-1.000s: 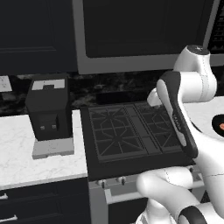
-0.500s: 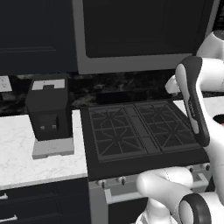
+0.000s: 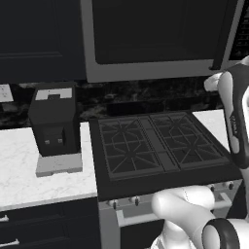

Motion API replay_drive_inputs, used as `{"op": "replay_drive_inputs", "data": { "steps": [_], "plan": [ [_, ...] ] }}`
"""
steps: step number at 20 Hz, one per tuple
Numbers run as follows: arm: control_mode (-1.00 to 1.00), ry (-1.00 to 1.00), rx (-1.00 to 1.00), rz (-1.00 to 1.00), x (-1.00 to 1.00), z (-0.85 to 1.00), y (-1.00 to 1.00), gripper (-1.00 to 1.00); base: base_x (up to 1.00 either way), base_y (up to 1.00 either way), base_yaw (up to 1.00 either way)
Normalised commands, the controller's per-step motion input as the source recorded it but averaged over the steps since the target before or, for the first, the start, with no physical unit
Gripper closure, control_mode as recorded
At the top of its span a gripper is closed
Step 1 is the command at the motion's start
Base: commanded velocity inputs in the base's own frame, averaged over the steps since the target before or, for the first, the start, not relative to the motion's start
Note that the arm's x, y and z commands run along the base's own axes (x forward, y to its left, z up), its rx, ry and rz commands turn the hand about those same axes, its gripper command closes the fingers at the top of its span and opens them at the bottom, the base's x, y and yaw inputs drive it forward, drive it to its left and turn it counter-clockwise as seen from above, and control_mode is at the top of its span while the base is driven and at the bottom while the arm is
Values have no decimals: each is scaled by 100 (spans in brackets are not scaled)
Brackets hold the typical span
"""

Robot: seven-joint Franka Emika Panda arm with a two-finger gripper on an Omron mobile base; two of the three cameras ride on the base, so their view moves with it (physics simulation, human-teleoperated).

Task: Open the microwave, place the bowl with waffle inside the microwave, then close the microwave door and turn it on.

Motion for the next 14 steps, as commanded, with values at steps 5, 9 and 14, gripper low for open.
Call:
{"op": "replay_drive_inputs", "data": {
  "steps": [5, 9, 14],
  "plan": [
    [-100, -8, 7, -1, 0, 54, -27, -100, 0, 0, 0],
    [-100, 1, 8, 0, 0, 61, -43, -100, 0, 0, 0],
    [-100, 0, 0, -3, 11, 37, -36, -100, 0, 0, 0]
  ]
}}
